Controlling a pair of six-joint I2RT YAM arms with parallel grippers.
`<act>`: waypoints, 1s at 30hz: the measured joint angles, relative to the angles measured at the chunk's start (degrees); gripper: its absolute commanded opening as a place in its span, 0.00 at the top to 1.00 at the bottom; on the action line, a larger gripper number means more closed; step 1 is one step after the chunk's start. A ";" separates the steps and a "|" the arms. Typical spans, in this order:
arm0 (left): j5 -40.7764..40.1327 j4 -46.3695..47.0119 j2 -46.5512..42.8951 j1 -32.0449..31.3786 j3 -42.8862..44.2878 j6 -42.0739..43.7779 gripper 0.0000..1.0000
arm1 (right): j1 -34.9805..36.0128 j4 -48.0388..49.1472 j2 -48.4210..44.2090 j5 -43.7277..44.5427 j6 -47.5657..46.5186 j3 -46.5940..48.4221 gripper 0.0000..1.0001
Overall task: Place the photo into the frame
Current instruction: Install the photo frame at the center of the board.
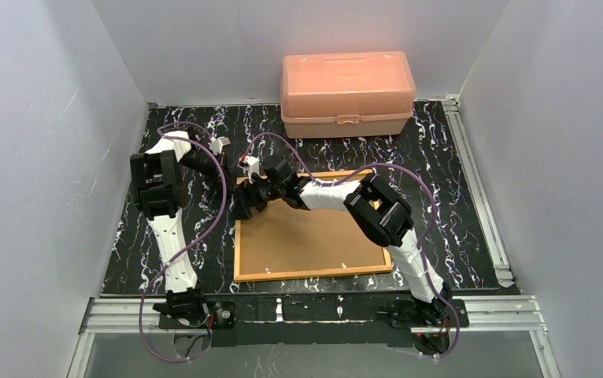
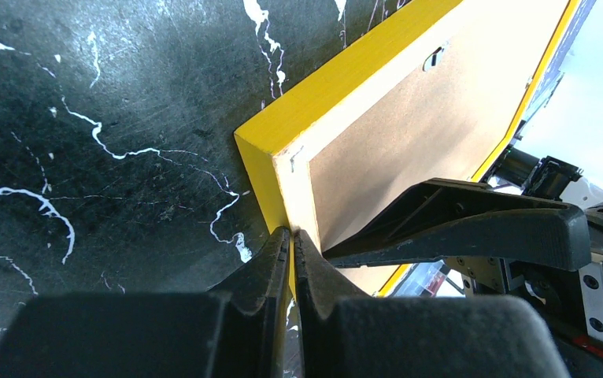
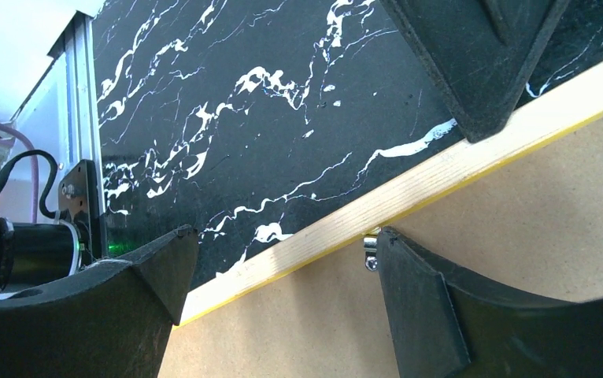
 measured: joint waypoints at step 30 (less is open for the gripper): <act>-1.97 -1.25 -0.70 -0.20 -0.13 0.68 0.97 | -0.63 1.01 1.07 -3.58 3.30 0.79 0.14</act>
